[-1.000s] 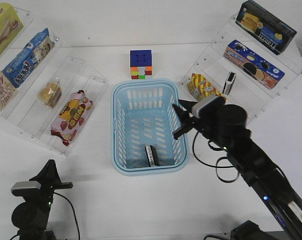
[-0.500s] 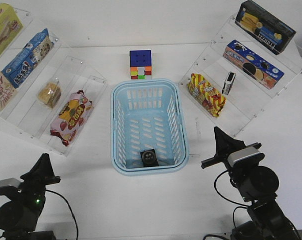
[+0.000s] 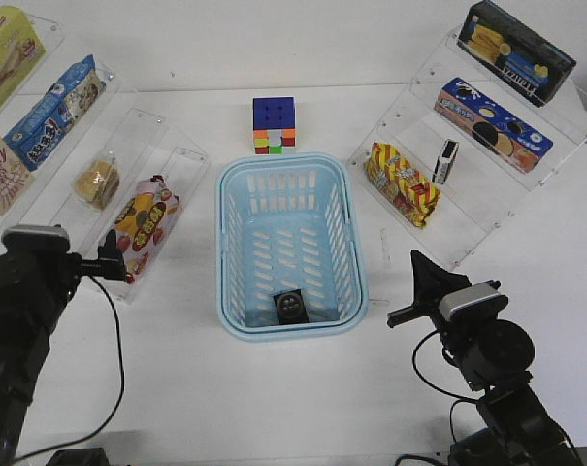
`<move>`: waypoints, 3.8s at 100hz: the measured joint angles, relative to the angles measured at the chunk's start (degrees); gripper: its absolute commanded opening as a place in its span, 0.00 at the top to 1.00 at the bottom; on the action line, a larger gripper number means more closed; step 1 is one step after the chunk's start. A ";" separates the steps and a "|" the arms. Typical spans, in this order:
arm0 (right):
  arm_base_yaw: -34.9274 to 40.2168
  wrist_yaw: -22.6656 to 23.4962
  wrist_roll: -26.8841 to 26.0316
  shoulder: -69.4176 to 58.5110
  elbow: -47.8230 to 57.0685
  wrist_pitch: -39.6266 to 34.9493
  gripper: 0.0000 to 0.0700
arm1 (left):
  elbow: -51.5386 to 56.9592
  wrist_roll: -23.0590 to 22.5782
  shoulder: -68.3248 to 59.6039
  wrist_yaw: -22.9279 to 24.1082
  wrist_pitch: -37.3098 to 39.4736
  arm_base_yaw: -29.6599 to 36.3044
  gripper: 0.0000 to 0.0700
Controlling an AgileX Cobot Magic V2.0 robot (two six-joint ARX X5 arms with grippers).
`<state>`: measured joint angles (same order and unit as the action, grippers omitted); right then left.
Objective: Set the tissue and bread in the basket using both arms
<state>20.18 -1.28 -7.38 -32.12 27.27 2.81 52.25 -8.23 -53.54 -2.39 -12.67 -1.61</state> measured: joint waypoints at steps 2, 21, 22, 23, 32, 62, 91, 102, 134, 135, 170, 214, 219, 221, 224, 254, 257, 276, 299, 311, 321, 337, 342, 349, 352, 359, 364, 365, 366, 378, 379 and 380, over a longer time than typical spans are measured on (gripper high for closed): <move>0.00 0.00 0.00 0.00 0.00 0.00 1.00 | 1.14 -0.68 -1.42 0.35 -0.07 0.02 0.13; 0.00 0.00 -0.02 0.00 0.00 0.00 1.00 | 11.61 -7.04 -14.16 4.81 -0.13 0.02 0.13; 0.00 0.00 -0.02 0.00 0.00 0.00 1.00 | 12.07 -7.30 -14.80 5.03 -0.11 0.02 0.13; 0.00 0.00 -0.02 0.00 0.00 0.00 1.00 | 12.55 -7.45 -15.43 5.16 -0.11 0.02 0.13; 0.00 0.00 -0.02 0.00 0.00 0.00 1.00 | 16.26 -8.59 -20.83 6.75 -0.09 0.11 0.13; 0.00 -0.04 -0.02 0.00 0.00 0.00 1.00 | 20.85 -9.25 -31.65 8.72 -1.40 0.68 0.62; 0.00 -0.04 -0.02 0.00 0.00 0.00 1.00 | 22.73 -9.25 -31.58 9.33 -3.76 2.21 1.00; 0.00 -0.07 -0.02 0.00 0.00 0.00 1.00 | 24.11 -8.96 -29.14 8.72 -5.05 4.57 1.00; 0.00 -0.11 -0.02 0.00 0.00 0.00 1.00 | 28.06 -1.01 -17.00 -19.54 -1.64 19.23 1.00; 0.00 -0.11 -0.02 0.00 0.00 0.00 1.00 | 28.06 -0.77 -17.03 -20.37 -1.42 19.85 1.00; 0.00 -0.13 -0.17 0.00 0.00 0.00 1.00 | 27.80 1.70 -26.73 -23.32 -8.11 35.52 0.35; 0.00 -0.22 -0.20 0.00 0.00 -0.50 1.00 | 27.80 1.57 -17.88 -8.17 -12.37 31.50 0.98; 0.00 -0.20 -0.20 0.00 0.00 -0.50 1.00 | 27.80 1.62 -15.26 -4.46 -12.98 30.93 1.00; 0.00 -0.20 -0.20 0.00 0.00 -0.50 1.00 | 27.80 1.62 -14.21 -2.95 -13.44 30.71 1.00; 0.00 -0.20 -0.17 0.00 0.00 -0.48 1.00 | 27.80 1.62 -12.76 -0.79 -14.34 30.25 1.00; 0.00 -0.22 -0.17 0.00 0.00 0.15 1.00 | 15.19 5.14 4.31 6.95 -14.93 24.11 1.00; 0.00 -0.22 -0.20 0.00 0.00 0.20 1.00 | 11.41 5.29 6.84 6.99 -12.33 23.69 1.00; 0.00 -0.20 -0.20 0.00 0.00 0.31 1.00 | -12.94 6.19 20.26 7.02 6.54 22.67 1.00; 0.00 -0.22 -0.17 0.00 0.00 0.37 1.00 | -16.61 6.25 25.57 6.99 3.23 22.67 1.00; 0.00 -0.22 -0.17 0.00 0.00 0.39 1.00 | -16.37 6.27 27.96 6.97 3.26 22.67 1.00; 0.00 -0.20 -0.17 0.00 0.00 0.39 1.00 | -16.20 6.23 29.24 6.99 3.23 22.67 1.00; 0.00 -0.20 -0.17 0.00 0.00 0.42 1.00 | -16.26 6.19 31.89 6.99 4.28 22.56 1.00; 0.00 -0.22 -0.17 0.00 0.00 0.42 1.00 | -17.00 6.16 33.05 6.97 5.95 21.81 1.00; 0.00 -0.20 -0.17 0.00 0.00 0.42 1.00 | -20.00 6.16 35.69 6.97 8.70 19.34 1.00; 0.00 -0.20 -0.17 0.00 0.00 0.42 1.00 | -21.88 6.16 36.89 6.97 9.79 18.05 1.00; 0.00 -0.20 -0.17 0.00 0.00 0.42 1.00 | -27.10 6.23 39.45 6.97 11.34 14.62 1.00; 0.00 -0.22 -0.17 0.00 0.00 0.42 1.00 | -31.06 6.29 41.38 6.86 11.65 12.17 1.00; 0.00 -0.20 -0.17 0.00 0.00 0.42 1.00 | -31.87 6.34 41.83 6.75 11.67 11.69 1.00; 0.00 -0.22 -0.17 0.00 0.00 0.42 1.00 | -32.54 6.38 42.23 6.67 11.67 11.23 1.00; 0.00 -0.22 -0.17 0.00 0.00 0.42 1.00 | -39.47 7.72 47.19 4.81 11.21 6.62 1.00; 0.00 -0.20 -0.17 0.00 0.00 0.42 1.00 | -39.87 7.80 47.56 4.68 11.19 6.36 1.00; 0.00 -0.22 -0.17 0.00 0.00 0.42 1.00 | -40.24 7.80 47.93 4.50 11.21 6.12 1.00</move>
<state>20.18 -1.50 -7.55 -32.12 27.27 3.22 12.01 -0.43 -5.61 2.11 -1.45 4.51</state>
